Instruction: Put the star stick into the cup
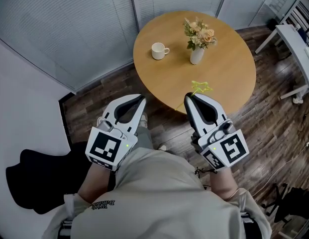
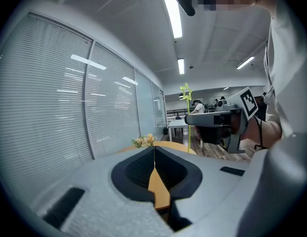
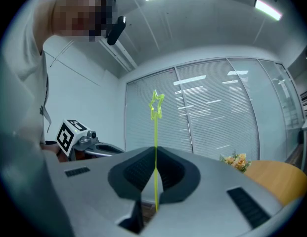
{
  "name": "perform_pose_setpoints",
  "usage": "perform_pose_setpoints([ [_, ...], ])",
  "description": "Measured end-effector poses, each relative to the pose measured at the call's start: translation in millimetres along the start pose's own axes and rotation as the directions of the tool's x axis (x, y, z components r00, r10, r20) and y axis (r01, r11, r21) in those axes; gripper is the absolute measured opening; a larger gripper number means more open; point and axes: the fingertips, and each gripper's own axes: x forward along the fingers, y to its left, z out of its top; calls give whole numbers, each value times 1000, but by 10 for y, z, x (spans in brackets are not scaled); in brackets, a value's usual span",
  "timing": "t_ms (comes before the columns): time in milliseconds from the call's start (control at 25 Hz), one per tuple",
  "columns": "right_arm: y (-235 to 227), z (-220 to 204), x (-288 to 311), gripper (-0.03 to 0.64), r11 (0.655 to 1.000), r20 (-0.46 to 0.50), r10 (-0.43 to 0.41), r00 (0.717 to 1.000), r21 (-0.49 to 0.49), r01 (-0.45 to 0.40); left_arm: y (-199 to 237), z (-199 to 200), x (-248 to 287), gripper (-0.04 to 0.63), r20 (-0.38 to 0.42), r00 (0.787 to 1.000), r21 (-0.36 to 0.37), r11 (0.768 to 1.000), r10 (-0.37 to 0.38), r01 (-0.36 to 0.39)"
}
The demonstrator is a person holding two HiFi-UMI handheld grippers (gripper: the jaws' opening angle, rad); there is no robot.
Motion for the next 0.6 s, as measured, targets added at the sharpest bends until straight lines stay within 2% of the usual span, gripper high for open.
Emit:
perform_pose_setpoints([
  [600, -252, -49, 488, 31, 999, -27, -33, 999, -10, 32, 463, -20, 367, 23, 20, 999, -13, 999, -40, 40],
])
